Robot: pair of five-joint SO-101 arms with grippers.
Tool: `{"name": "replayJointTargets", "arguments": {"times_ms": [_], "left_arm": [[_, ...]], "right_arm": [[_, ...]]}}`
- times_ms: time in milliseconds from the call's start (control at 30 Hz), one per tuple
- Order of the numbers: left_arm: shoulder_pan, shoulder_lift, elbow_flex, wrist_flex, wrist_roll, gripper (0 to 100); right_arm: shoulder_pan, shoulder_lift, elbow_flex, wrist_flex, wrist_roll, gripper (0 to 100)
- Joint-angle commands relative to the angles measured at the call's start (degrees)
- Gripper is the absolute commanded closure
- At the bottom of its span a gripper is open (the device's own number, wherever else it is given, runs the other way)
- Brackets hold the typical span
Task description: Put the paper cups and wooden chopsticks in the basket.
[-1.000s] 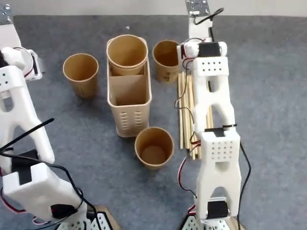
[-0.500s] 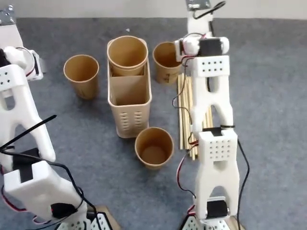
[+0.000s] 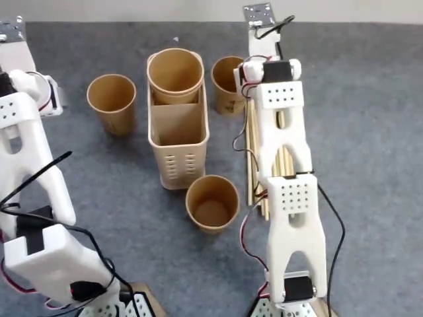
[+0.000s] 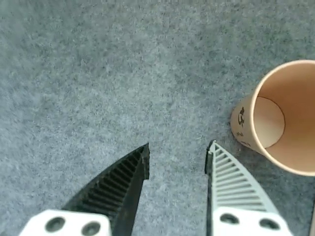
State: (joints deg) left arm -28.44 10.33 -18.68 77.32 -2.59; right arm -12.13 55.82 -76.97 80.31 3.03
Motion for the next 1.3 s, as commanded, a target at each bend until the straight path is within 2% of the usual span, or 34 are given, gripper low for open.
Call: {"name": "replayJointTargets", "arguments": {"times_ms": [0,133,233,500,667,933,1133,1267], "left_arm": [[-0.31,-0.48,-0.31,-0.88,-0.97,79],[-0.31,-0.48,-0.31,-0.62,-0.97,79],[-0.31,-0.48,-0.22,-0.53,-0.97,79],[2.15,-0.40,-0.22,-1.14,-0.79,79],[5.41,0.66,-0.31,-4.75,0.09,79],[10.15,10.68,-5.58,-7.38,2.81,76],[10.68,19.47,-13.58,-7.03,5.54,76],[10.77,26.15,-17.19,-7.03,5.27,83]], "right_arm": [[0.40,0.57,-4.09,0.40,-0.09,75.8],[0.40,1.80,-4.35,1.45,0.18,88.4],[0.40,2.86,-4.35,1.36,3.78,99.8],[1.19,3.47,-4.35,2.33,5.45,99.5],[1.98,3.38,-4.44,3.03,5.45,99.5],[4.44,3.47,-9.36,3.82,5.10,99.5],[3.74,3.65,-10.33,6.29,5.27,99.5],[3.82,2.77,-11.47,9.01,5.36,99.5]]}}
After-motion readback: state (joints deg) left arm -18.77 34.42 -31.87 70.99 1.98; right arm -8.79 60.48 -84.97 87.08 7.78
